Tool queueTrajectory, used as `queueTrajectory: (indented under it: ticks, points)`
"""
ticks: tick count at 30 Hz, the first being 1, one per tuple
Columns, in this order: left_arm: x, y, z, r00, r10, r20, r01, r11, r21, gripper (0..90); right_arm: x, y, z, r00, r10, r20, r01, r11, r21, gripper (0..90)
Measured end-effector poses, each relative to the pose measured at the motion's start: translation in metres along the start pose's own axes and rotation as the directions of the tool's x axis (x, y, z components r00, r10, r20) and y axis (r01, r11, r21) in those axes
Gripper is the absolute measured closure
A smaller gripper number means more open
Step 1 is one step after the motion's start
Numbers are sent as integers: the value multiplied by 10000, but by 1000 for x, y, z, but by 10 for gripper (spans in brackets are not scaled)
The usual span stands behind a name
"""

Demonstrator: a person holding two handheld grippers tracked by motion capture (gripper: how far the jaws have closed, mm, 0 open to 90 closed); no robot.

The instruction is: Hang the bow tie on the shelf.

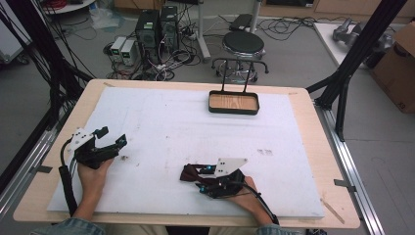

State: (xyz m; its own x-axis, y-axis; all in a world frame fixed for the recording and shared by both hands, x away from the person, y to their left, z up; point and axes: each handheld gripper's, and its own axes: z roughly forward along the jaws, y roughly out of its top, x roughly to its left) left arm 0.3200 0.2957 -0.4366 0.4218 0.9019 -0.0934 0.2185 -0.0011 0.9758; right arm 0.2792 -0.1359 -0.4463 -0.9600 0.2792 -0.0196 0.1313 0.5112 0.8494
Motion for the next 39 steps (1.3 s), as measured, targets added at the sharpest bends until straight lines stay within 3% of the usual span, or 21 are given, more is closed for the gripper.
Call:
queueTrajectory:
  ticks: [1, 18, 33, 39]
  points:
    - [0, 0, 0, 10000, -2, -2, 2, 10000, -7, 192, 1, 0, 1, 10000, 29, -44, -29, 9999, 154, 547]
    - [0, 0, 0, 10000, 12, 17, -12, 10000, 32, 194, 1, 1, 7, 9998, -45, 172, 31, 9969, 787, 658]
    - [0, 0, 0, 10000, 10, 84, -10, 10000, 54, 193, 0, 0, 6, 9983, 184, 552, -227, 9966, 788, 751]
    - [0, 0, 1, 10000, -59, 80, 59, 10000, 23, 194, -2, -1, 2, 9950, 462, 884, -483, 9986, 220, 753]
